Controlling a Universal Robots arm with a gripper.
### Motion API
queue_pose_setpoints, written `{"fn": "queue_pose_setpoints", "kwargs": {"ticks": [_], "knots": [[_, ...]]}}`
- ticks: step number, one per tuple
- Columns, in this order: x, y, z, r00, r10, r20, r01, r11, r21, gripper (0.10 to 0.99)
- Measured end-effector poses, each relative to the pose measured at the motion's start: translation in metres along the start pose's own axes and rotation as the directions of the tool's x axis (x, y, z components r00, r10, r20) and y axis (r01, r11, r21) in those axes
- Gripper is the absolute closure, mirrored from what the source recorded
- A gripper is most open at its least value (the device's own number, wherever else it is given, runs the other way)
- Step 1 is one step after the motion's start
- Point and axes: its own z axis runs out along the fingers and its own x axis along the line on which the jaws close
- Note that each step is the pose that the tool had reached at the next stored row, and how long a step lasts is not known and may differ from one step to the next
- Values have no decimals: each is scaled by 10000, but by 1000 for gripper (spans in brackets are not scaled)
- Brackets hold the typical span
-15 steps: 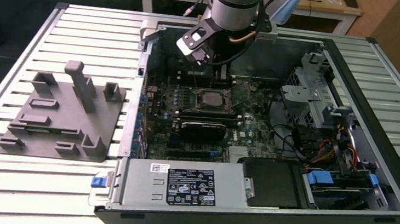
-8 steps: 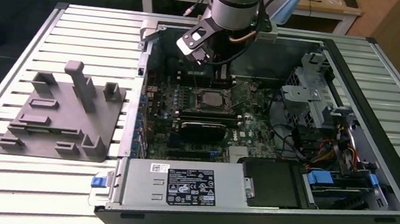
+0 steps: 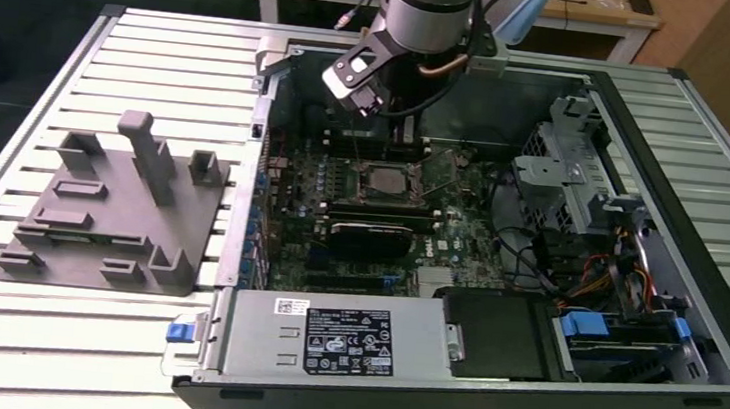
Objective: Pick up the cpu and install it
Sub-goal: 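Close the cpu cover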
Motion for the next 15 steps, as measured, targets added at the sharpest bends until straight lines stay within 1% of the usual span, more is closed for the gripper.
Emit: {"fn": "queue_pose_setpoints", "kwargs": {"ticks": [5, 11, 15], "knots": [[3, 1, -71, 10000, 0, 0, 0, 10000, 0, 980], [5, 1, -137, 10000, 0, 0, 0, 10000, 0, 980], [6, 1, -161, 10000, 0, -2, 0, 10000, -2, 980]]}}
